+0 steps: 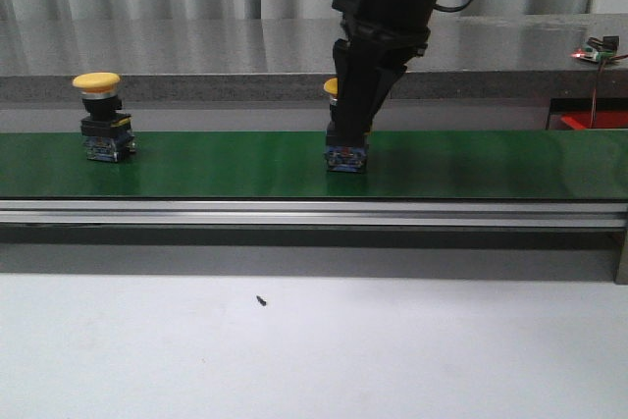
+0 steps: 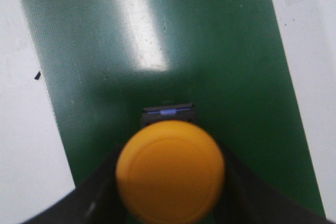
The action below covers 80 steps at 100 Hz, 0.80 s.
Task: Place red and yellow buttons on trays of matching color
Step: 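Lower the right gripper, grasp the yellow button and lift it, then carry the yellow button into the yellow tray and release it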
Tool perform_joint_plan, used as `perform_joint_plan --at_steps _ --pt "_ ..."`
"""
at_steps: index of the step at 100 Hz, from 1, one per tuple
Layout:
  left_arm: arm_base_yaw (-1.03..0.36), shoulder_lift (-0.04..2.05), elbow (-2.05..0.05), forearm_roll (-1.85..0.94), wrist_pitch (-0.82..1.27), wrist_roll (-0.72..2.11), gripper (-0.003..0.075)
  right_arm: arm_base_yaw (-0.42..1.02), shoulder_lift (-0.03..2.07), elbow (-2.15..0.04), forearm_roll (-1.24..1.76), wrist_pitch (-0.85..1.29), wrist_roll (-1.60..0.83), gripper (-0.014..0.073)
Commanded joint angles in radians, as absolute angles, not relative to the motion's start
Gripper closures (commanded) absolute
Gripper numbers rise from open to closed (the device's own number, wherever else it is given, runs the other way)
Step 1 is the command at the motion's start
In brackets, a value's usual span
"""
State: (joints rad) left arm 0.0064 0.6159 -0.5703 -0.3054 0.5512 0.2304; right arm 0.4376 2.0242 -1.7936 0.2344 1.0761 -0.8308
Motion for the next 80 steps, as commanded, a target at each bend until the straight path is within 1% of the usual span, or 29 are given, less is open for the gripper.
perform_joint_plan --at_steps 1,4,9,13,18,34,49,61,71,80 --pt "-0.001 0.614 -0.599 -0.320 0.481 0.226 0.0740 0.424 1.969 -1.826 0.277 1.050 -0.844 0.0465" --pt "-0.001 0.614 -0.599 -0.320 0.481 0.226 0.0740 0.423 1.969 -1.826 0.281 1.050 -0.844 0.0519" --pt "-0.001 0.614 -0.599 -0.320 0.481 0.226 0.0740 0.423 1.969 -1.826 0.288 1.050 -0.844 0.0581" --pt "-0.001 0.614 -0.599 -0.320 0.481 0.226 0.0740 0.422 1.969 -1.826 0.288 1.052 -0.844 0.0615" --pt "-0.001 0.614 -0.599 -0.320 0.481 0.226 0.0740 0.422 1.969 -1.826 0.288 1.054 -0.844 0.0632" --pt "-0.001 0.614 -0.599 -0.320 0.481 0.226 0.0740 0.419 1.950 -1.826 0.288 1.064 -0.814 0.0629" --pt "-0.001 0.614 -0.599 -0.320 0.481 0.226 0.0740 0.388 1.898 -1.826 0.290 1.064 -0.713 0.0629" --pt "-0.001 0.614 -0.599 -0.320 0.481 0.226 0.0740 0.343 1.843 -1.825 0.290 1.065 -0.622 0.0622" --pt "-0.001 0.614 -0.599 -0.320 0.481 0.226 0.0740 0.289 1.791 -1.825 0.289 1.066 -0.549 0.0598" --pt "-0.001 0.614 -0.599 -0.320 0.481 0.226 0.0740 0.233 1.740 -1.823 0.289 1.075 -0.486 0.0593"
